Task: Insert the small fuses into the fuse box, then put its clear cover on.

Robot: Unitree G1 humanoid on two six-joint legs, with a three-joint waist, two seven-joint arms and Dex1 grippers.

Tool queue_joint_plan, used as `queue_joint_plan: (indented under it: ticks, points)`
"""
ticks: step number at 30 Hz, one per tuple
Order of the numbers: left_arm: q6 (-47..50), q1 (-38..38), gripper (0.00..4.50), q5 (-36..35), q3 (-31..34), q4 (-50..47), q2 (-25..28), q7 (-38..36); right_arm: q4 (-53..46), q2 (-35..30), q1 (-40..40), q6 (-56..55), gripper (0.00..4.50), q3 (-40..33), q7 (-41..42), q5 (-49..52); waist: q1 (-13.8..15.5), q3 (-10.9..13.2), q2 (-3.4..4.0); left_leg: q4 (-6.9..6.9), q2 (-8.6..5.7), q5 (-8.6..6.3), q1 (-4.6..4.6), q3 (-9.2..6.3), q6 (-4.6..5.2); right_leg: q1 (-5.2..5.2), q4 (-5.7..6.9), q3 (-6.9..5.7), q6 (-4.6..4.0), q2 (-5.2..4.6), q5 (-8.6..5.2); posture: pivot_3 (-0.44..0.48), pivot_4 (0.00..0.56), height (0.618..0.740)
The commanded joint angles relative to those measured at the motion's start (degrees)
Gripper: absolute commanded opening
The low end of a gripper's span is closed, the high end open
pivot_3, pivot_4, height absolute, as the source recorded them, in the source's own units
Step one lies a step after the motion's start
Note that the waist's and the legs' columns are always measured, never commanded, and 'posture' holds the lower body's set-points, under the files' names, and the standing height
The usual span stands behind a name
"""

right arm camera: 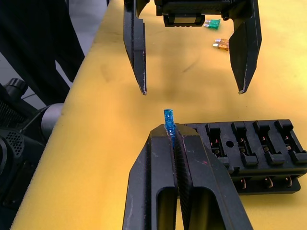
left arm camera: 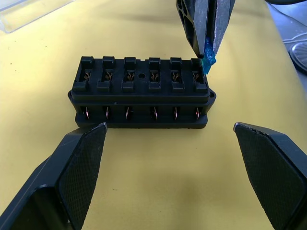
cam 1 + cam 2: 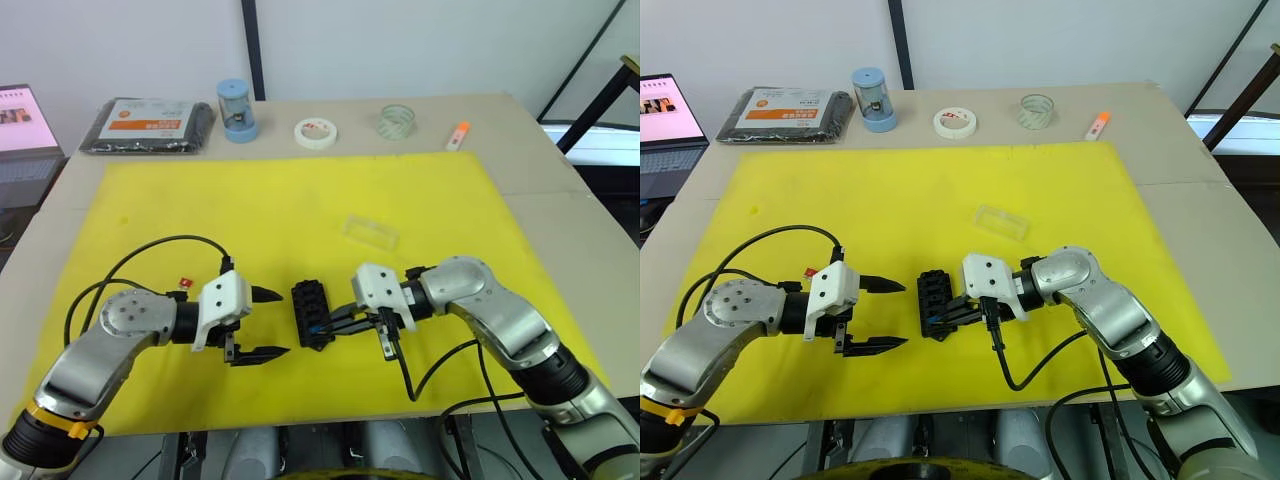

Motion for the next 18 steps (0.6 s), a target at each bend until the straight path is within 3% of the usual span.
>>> queue_joint_plan:
  ticks: [1, 18]
  points:
    - [0.00, -0.73, 4.45, -0.54, 0.42, -1.47, -0.11, 0.06, -0.09, 0.46, 0.11, -1.06, 0.00, -0.54, -0.19, -0.10, 0.02, 0.00, 0.00, 0.00, 0.00, 0.00, 0.00, 0.00, 0.00, 0.00, 0.00, 0.00, 0.00, 0.00, 0.00, 0.000, 0.150, 0.740]
    - [0.02, -1.32, 4.45, -0.48, 0.57, -1.02, -0.15, 0.08, 1.13, 0.17, 1.48, -4.07, 0.00, 0.63, 0.05, -1.88, 0.01, 0.00, 0.00, 0.01, -0.01, 0.02, 0.02, 0.00, -0.03, 0.02, 0.00, 0.00, 0.00, 0.01, 0.00, 0.000, 0.150, 0.740]
